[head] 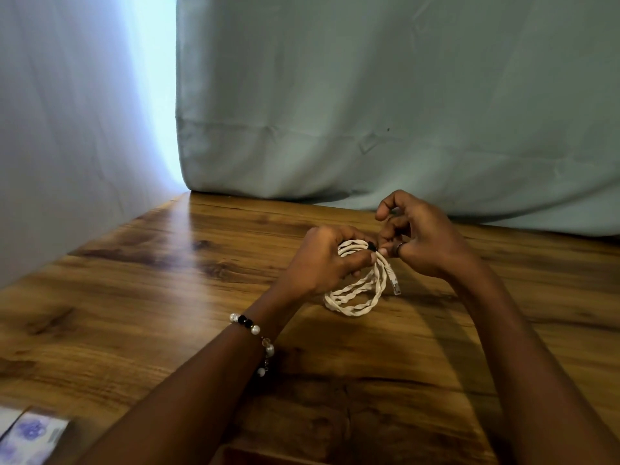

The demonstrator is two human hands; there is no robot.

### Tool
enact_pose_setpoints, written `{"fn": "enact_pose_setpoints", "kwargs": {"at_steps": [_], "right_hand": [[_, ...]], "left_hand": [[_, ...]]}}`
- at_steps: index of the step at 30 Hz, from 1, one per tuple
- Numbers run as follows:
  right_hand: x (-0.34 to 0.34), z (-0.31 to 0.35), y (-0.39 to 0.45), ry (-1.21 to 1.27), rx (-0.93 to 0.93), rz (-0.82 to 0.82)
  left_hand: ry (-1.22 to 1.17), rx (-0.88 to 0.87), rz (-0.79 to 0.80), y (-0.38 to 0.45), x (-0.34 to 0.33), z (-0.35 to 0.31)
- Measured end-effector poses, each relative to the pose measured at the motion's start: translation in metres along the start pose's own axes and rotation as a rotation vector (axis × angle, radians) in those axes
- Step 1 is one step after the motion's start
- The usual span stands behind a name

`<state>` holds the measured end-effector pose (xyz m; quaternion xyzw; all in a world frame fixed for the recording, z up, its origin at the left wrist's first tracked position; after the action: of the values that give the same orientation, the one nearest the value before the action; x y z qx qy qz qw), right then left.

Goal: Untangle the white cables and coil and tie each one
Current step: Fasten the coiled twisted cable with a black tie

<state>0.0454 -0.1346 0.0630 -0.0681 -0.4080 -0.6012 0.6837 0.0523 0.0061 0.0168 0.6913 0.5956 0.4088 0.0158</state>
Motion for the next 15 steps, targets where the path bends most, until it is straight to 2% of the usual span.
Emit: {"fn": "enact_pose_setpoints", "kwargs": {"at_steps": [11, 15], "right_hand": [[0.0003, -0.0028, -0.0003, 0.081, 0.076, -0.065], [-0.0001, 0.0021, -0.0010, 0.007, 0.146, -0.059]], "left_hand": [[-0.040, 0.021, 0.001, 0.0005, 0.0009, 0.0035], [-0.037, 0.017, -0.013, 0.0017, 0.0011, 0.0045]]}}
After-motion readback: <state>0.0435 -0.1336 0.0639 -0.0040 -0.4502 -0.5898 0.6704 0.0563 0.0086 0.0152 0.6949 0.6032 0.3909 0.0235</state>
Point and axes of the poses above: each hand's wrist, its own y-axis towards the middle knuckle, its own x-axis out of the back of the hand, z = x × y, the point moved 5 cm from there along y, towards the middle knuckle, and after that the axes turned 8 degrees about y, right-handed, at the moved point
